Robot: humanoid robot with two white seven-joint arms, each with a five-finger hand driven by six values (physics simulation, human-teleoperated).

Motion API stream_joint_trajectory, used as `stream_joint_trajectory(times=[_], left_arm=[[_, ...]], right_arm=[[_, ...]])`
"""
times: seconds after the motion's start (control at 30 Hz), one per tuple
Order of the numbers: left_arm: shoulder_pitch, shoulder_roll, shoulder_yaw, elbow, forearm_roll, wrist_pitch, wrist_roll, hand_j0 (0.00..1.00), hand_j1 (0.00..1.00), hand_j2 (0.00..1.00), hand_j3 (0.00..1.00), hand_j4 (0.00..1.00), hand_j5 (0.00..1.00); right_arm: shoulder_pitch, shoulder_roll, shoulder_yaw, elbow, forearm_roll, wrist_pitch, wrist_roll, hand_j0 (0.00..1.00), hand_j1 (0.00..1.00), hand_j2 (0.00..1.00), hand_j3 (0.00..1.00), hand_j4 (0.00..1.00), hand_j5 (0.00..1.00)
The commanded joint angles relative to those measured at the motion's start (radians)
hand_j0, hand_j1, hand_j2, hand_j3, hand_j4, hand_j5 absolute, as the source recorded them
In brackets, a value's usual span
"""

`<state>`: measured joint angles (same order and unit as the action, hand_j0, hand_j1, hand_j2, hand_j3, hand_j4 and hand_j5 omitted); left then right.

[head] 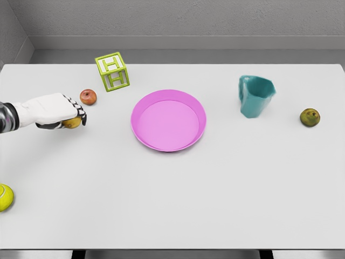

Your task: Put the lemon on the plate with left arm

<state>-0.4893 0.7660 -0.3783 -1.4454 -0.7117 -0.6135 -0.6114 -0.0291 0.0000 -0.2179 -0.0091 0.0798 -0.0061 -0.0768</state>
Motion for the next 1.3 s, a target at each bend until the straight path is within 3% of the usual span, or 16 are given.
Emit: stream_joint_trajectory(times=[0.0, 1.07, 1.27], left_arm=[[0.0, -0.002, -0.001, -0.001, 0.004, 0.003, 0.001, 0.53, 0.53, 0.53, 0.53, 0.53, 0.53], [-0.058, -0.137, -0.027, -0.063, 0.081, 0.003, 0.001, 0.53, 0.53, 0.53, 0.53, 0.53, 0.53], [-0.072, -0.163, -0.065, -0.102, 0.112, 0.003, 0.001, 0.53, 0.53, 0.53, 0.53, 0.53, 0.53]], right_arm=[[0.0, 0.0, 0.0, 0.0, 0.0, 0.0, 0.0, 1.0, 1.0, 1.0, 1.0, 1.0, 1.0], [0.0, 0.0, 0.0, 0.0, 0.0, 0.0, 0.0, 1.0, 1.0, 1.0, 1.0, 1.0, 1.0], [0.0, 0.0, 0.0, 0.0, 0.0, 0.0, 0.0, 1.0, 1.0, 1.0, 1.0, 1.0, 1.0]])
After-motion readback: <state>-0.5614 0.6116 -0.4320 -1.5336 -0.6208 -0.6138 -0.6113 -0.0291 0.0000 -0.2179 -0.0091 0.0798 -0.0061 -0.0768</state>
